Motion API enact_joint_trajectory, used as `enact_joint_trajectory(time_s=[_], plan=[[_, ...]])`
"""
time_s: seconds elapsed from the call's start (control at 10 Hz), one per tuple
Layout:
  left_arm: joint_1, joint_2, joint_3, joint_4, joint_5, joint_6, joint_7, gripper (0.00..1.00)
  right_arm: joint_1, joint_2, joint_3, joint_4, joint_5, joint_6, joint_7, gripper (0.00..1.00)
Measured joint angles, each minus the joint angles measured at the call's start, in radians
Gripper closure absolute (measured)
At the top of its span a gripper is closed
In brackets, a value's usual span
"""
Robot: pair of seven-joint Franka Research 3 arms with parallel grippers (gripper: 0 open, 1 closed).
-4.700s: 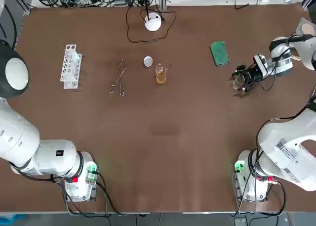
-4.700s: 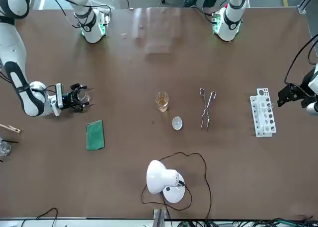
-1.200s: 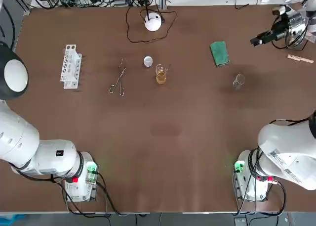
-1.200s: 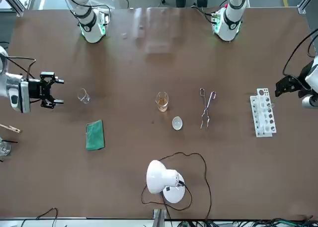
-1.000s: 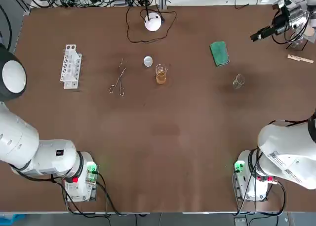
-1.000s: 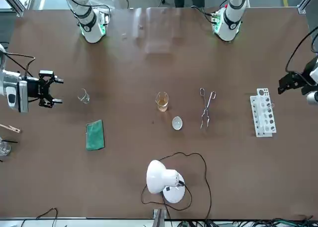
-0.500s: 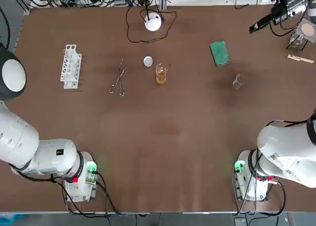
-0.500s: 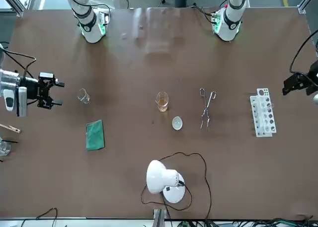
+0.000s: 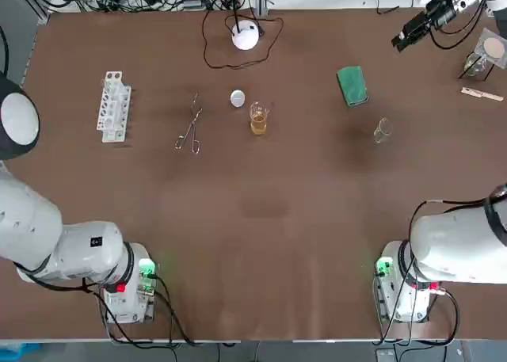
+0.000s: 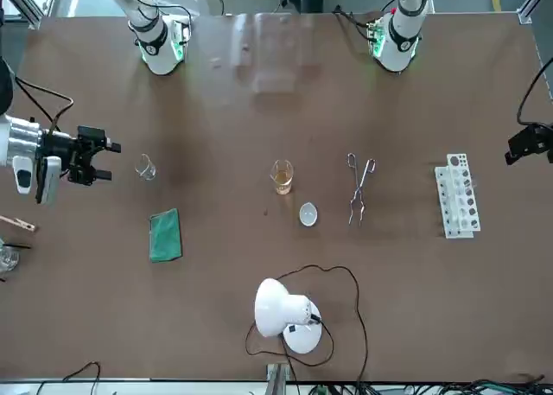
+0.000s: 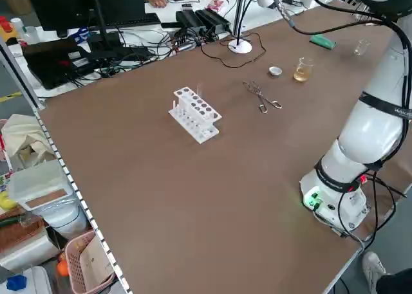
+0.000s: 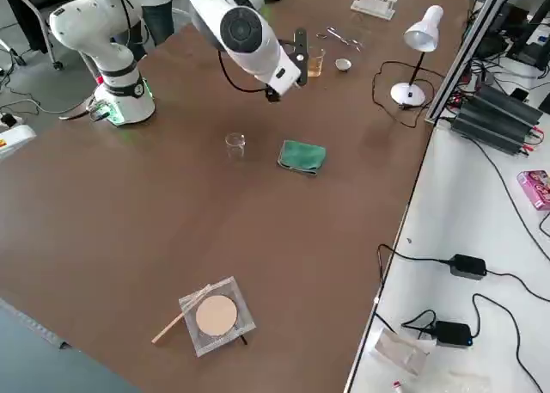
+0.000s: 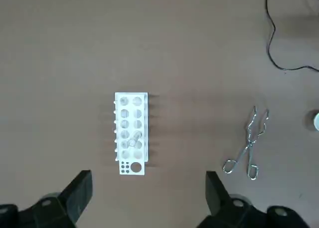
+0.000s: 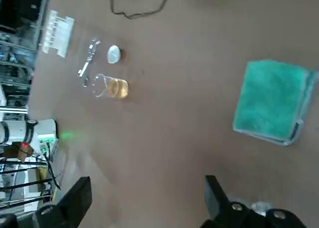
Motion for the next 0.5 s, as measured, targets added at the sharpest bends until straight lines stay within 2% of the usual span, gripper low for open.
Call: enact_joint_trajectory(time_s=[0.3,0.5], plan=[[-0.009,0.0,-0.019,0.0,0.0,0.0,-0.001,0.0,0.114,-0.013,-0.051,0.058,-0.083,-0.002,0.194,0.0],[-0.015,0.0,-0.053,0.0,0.0,0.0,-0.013,0.0,0.211,-0.014,-0.134,0.073,-0.161,0.001,0.303,0.0]])
